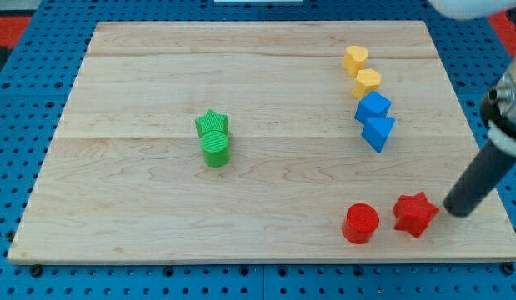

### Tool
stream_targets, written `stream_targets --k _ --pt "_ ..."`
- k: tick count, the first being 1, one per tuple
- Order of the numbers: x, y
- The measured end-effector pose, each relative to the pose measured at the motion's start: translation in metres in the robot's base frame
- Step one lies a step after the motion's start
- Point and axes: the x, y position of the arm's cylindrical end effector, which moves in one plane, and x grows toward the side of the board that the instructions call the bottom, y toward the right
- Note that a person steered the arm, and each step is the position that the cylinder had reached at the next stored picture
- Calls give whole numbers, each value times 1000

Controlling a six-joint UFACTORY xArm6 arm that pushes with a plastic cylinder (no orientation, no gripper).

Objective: Place the red star at the bottom right of the triangle

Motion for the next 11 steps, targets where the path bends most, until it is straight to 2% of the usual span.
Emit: stream_targets --k 1,2,3,5,6,7,9,11 --pt "35 0" --pt "40 -20" --pt "6 -58" --pt "-27 -64" --pt "-27 -64" --pt "1 -61" --pt "-26 -98" --pt "-45 -92"
